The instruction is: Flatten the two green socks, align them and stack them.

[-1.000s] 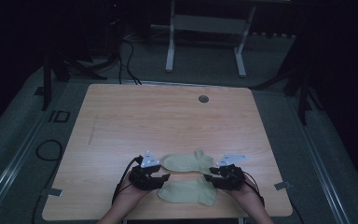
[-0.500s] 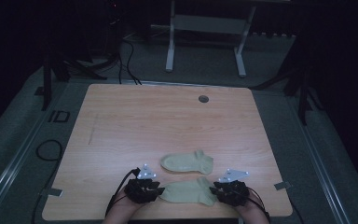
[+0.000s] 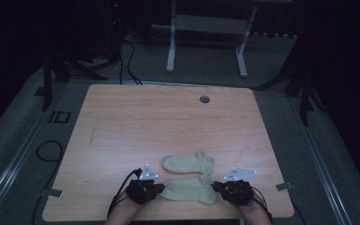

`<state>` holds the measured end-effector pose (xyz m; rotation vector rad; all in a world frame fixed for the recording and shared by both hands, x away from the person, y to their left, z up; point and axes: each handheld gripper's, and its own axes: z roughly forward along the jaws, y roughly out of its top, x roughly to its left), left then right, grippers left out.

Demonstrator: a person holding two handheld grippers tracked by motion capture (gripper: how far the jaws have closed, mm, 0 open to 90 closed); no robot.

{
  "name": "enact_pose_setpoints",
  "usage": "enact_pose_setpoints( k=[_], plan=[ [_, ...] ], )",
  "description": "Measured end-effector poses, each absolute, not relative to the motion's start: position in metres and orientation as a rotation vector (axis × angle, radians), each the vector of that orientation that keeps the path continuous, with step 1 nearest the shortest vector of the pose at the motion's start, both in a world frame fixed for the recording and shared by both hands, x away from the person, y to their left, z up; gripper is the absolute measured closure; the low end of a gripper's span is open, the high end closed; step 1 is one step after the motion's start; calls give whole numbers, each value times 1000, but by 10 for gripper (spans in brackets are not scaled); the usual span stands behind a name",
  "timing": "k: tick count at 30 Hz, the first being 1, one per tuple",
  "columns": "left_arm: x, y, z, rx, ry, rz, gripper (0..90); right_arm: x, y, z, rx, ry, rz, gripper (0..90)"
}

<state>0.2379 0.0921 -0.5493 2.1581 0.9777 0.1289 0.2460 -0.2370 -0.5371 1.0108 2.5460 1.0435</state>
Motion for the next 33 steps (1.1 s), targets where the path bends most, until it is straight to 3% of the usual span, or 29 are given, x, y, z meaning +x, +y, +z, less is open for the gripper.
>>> enact_pose_setpoints(
  k=[15, 22, 33],
  plan=[
    [290, 98, -501, 2117, 996, 219, 874, 299, -231, -485, 1001, 2476, 1061, 836],
    [317, 97, -514, 2123, 1047, 182, 873, 328, -228, -501, 1068, 2505, 1013, 833],
    [329, 85, -541, 2162, 1085, 130, 871, 350, -229, -531, 1140, 2555, 889, 827]
  ],
)
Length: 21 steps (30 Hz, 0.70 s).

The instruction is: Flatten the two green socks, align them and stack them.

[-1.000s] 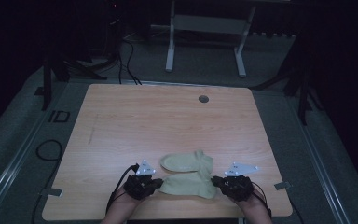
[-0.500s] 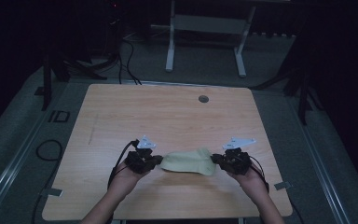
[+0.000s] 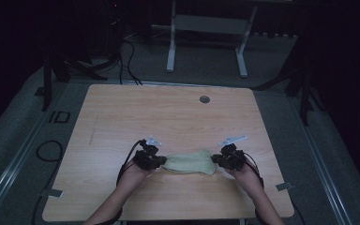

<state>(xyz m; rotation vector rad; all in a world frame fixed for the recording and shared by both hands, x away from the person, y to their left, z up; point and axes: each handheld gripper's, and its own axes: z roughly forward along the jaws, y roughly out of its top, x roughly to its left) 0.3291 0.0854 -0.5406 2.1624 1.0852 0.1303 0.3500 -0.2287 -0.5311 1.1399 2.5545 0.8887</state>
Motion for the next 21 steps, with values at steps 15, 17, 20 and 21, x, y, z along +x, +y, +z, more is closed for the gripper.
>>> enact_pose_setpoints(
  k=[15, 17, 20, 21],
  plan=[
    [330, 87, -549, 2147, 1080, 92, 700, 353, -232, -542, 1179, 2557, 879, 694],
    [326, 89, -542, 2112, 1069, 126, 680, 351, -233, -537, 1181, 2537, 896, 652],
    [319, 89, -528, 2074, 1033, 194, 665, 345, -232, -526, 1157, 2522, 941, 623],
    [317, 88, -525, 2068, 1024, 205, 667, 342, -230, -521, 1143, 2517, 961, 623]
  ],
)
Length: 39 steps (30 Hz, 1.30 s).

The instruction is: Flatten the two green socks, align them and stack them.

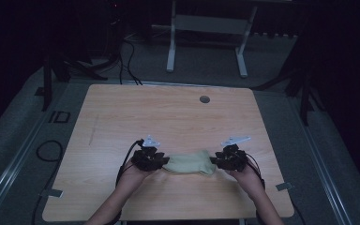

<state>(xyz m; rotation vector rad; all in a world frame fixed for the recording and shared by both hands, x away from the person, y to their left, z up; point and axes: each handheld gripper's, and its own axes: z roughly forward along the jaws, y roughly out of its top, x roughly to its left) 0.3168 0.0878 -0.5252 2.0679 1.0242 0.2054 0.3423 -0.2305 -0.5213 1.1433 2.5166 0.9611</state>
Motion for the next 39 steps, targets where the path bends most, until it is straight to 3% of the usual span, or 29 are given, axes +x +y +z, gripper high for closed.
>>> enact_pose_setpoints(
  k=[4, 8, 13, 32, 39],
  plan=[
    [310, 72, -520, 2094, 955, 188, 735, 332, -219, -517, 1108, 2528, 1028, 637],
    [315, 58, -536, 2151, 977, 181, 752, 324, -206, -530, 1070, 2556, 991, 715],
    [324, 55, -555, 2193, 1031, 176, 762, 323, -202, -550, 1080, 2590, 944, 702],
    [322, 57, -559, 2146, 1031, 161, 769, 334, -219, -550, 1071, 2567, 925, 670],
    [314, 63, -551, 2112, 985, 182, 623, 334, -220, -539, 1095, 2576, 992, 589]
  ],
)
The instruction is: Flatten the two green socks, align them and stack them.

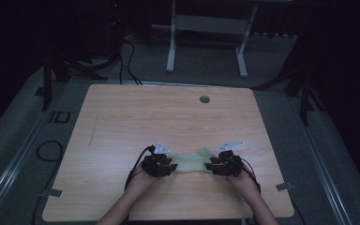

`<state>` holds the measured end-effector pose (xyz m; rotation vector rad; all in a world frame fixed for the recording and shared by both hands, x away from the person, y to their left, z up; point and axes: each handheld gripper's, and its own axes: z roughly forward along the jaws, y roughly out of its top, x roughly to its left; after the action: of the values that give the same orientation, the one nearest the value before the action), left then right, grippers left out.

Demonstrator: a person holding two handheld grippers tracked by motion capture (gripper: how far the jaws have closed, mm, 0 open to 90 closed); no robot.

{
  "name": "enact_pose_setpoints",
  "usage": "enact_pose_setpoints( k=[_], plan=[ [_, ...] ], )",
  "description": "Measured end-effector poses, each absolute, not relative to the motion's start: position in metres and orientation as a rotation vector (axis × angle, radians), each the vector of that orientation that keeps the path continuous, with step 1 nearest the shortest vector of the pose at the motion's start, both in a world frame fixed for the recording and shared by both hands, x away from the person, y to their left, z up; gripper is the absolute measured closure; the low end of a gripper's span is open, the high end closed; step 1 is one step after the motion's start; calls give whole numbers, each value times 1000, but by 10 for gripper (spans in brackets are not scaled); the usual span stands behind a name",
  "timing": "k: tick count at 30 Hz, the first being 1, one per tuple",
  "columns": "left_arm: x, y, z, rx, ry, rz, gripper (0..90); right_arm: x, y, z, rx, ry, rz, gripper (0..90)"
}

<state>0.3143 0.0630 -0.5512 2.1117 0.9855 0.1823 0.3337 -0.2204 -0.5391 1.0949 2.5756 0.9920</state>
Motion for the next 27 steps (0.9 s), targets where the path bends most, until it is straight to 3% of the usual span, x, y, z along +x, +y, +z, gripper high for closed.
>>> enact_pose_setpoints(
  k=[6, 9, 13, 14, 15, 20, 27],
  plan=[
    [303, 80, -536, 2028, 976, 214, 605, 333, -221, -526, 1097, 2533, 1046, 488],
    [300, 87, -536, 2014, 982, 219, 609, 333, -222, -525, 1098, 2519, 1049, 479],
    [299, 85, -540, 2033, 989, 193, 760, 336, -220, -525, 1075, 2484, 1020, 718],
    [299, 85, -540, 2033, 989, 193, 788, 336, -220, -525, 1075, 2484, 1020, 718],
    [300, 72, -544, 2067, 966, 201, 822, 342, -214, -524, 1076, 2472, 1029, 829],
    [309, 49, -551, 2124, 957, 224, 826, 353, -200, -527, 1080, 2478, 1023, 837],
    [321, 45, -563, 2139, 998, 215, 867, 366, -177, -544, 1064, 2526, 927, 874]
  ],
)
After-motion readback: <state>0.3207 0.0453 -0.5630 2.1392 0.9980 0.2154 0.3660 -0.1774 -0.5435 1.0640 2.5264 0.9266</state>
